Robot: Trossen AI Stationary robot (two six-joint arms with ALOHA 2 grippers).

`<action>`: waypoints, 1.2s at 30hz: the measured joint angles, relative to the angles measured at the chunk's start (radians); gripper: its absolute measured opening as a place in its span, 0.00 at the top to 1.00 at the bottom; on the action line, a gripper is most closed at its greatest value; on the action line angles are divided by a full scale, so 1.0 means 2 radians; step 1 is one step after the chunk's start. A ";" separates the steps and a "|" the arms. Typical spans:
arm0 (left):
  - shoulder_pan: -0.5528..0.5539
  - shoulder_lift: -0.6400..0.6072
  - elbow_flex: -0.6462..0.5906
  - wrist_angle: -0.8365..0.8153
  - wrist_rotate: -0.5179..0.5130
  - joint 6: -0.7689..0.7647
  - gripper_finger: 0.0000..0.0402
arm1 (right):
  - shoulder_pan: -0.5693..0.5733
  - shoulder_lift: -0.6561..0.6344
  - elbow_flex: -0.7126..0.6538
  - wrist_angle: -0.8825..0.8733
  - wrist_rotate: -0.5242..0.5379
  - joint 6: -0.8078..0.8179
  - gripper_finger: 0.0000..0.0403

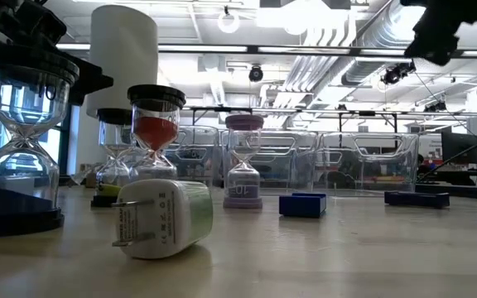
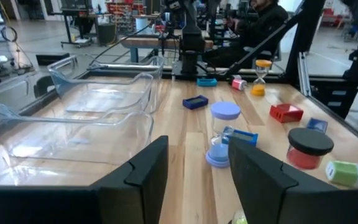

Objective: Pick & Place Office items
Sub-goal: Put the top dark blue digital clock into the right transparent bin

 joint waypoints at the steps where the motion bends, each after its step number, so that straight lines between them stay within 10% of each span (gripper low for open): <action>1: 0.000 0.000 0.000 0.000 0.000 0.007 0.60 | 0.000 0.010 0.012 -0.005 -0.015 0.005 0.57; 10: 0.000 0.000 0.000 0.001 -0.005 0.032 0.59 | 0.000 0.059 0.028 0.084 -0.109 -0.067 0.58; 23: 0.000 0.000 0.000 0.002 -0.020 0.030 0.59 | 0.011 0.130 0.174 0.043 -0.077 -0.043 0.69; 36: 0.000 0.000 0.000 0.002 -0.019 0.031 0.59 | 0.018 0.227 0.230 0.004 -0.095 0.036 0.39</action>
